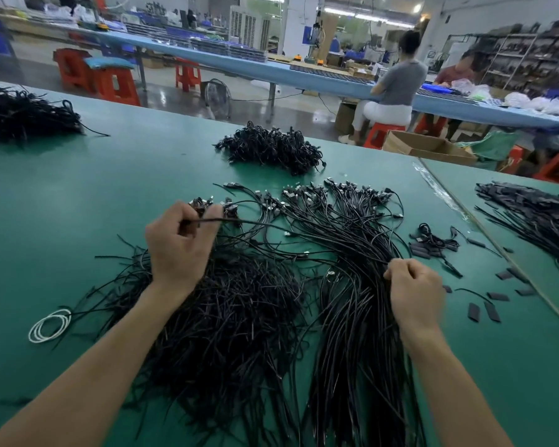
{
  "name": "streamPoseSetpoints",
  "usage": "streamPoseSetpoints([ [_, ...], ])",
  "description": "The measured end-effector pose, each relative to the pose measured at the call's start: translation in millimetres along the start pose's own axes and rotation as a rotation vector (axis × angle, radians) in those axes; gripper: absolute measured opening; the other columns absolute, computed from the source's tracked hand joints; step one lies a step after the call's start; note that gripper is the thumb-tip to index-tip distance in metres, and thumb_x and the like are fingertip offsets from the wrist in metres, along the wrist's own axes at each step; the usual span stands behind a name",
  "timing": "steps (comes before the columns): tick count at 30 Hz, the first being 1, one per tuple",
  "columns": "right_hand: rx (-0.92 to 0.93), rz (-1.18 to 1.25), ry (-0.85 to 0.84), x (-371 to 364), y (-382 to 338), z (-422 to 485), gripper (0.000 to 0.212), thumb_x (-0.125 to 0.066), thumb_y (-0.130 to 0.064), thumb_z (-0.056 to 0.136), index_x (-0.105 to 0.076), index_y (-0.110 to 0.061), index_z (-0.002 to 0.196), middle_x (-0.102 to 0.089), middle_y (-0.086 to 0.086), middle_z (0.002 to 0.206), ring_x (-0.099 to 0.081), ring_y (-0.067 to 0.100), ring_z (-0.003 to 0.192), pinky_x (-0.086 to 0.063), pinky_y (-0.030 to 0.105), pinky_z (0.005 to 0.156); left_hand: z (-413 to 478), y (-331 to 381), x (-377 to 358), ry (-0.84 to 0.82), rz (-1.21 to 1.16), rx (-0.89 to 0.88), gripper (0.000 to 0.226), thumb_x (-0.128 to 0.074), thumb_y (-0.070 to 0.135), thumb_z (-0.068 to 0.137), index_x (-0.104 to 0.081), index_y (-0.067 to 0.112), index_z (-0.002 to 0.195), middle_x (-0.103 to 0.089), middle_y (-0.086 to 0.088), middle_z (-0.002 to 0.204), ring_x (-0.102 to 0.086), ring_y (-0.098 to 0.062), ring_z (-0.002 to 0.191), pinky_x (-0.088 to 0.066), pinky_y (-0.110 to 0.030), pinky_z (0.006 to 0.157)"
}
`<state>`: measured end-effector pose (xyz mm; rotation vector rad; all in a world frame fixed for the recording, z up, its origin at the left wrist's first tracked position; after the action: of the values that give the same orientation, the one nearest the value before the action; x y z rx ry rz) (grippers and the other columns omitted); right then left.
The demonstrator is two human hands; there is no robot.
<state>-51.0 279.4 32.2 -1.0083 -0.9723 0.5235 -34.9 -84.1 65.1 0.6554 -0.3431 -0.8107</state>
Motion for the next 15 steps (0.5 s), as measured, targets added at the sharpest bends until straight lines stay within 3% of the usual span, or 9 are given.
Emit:
streamPoseSetpoints([
  [3,0.045,-0.451,-0.206,-6,3,1,0.024,-0.054,-0.027,0.095,-0.071,-0.016,0.081,-0.063,-0.002,0.061,-0.053,0.013,0.054,-0.047,0.03,0.053,6,4,6,-0.059,0.117,-0.04,0.04,-0.054,0.039,0.096,-0.046,0.023,0.06,-0.037,0.012,0.048,-0.031,-0.004,0.038,-0.025,-0.014,0.038],
  [5,0.146,-0.899,-0.325,-20,-6,-11,0.026,-0.053,-0.032,0.096,-0.069,-0.021,0.113,-0.068,0.005,0.109,-0.061,0.022,0.099,-0.052,0.039,0.089,1,9,-16,-0.298,0.251,-0.144,0.045,-0.044,0.04,0.1,-0.048,0.019,0.06,-0.037,0.013,0.047,-0.031,-0.005,0.035,-0.025,-0.016,0.034],
  [6,0.225,-1.012,-0.339,-28,-13,-18,0.04,-0.052,-0.031,0.095,-0.056,-0.023,0.135,-0.057,0.005,0.135,-0.051,0.023,0.124,-0.041,0.041,0.108,-6,11,-30,-0.434,0.311,-0.186,0.046,-0.04,0.041,0.101,-0.047,0.021,0.06,-0.038,0.014,0.047,-0.032,-0.005,0.034,-0.026,-0.018,0.033],
  [8,0.439,-0.872,-0.42,-48,-38,-38,0.072,-0.054,-0.023,0.092,-0.022,-0.028,0.156,-0.03,-0.004,0.159,-0.022,0.015,0.147,-0.015,0.037,0.124,-22,12,-53,-0.644,0.421,-0.212,0.048,-0.032,0.048,0.102,-0.045,0.025,0.062,-0.041,0.014,0.049,-0.037,-0.005,0.036,-0.029,-0.019,0.037],
  [11,0.657,-0.447,-0.646,-72,-75,-78,0.088,-0.056,-0.023,0.084,-0.008,-0.037,0.156,-0.027,-0.016,0.158,-0.012,-0.003,0.144,0.002,0.02,0.12,-40,18,-70,-0.745,0.516,-0.222,0.048,-0.028,0.052,0.1,-0.049,0.025,0.067,-0.05,0.014,0.058,-0.051,-0.011,0.045,-0.046,-0.027,0.047],
  [13,0.669,-0.338,-0.722,-83,-81,-93,0.079,-0.054,-0.033,0.085,-0.016,-0.04,0.153,-0.038,-0.017,0.15,-0.022,-0.006,0.138,-0.006,0.018,0.118,-50,29,-77,-0.768,0.51,-0.255,0.046,-0.031,0.051,0.098,-0.059,0.021,0.078,-0.06,0.008,0.068,-0.06,-0.022,0.058,-0.045,-0.031,0.053],
  [15,0.645,-0.306,-0.67,-85,-80,-91,0.059,-0.053,-0.037,0.091,-0.034,-0.037,0.147,-0.053,-0.017,0.131,-0.042,0.0,0.123,-0.03,0.021,0.108,-52,32,-78,-0.774,0.477,-0.225,0.042,-0.034,0.052,0.092,-0.062,0.022,0.083,-0.065,0.006,0.075,-0.062,-0.026,0.068,-0.044,-0.035,0.056],
])
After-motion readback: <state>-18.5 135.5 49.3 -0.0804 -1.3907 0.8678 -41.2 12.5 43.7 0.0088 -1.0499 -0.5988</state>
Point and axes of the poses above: each hand's wrist, its own z-axis towards the middle knuckle, its own x-axis out of the back of the hand, y = z × x, the point moved 7 cm from there along z, towards the middle knuckle
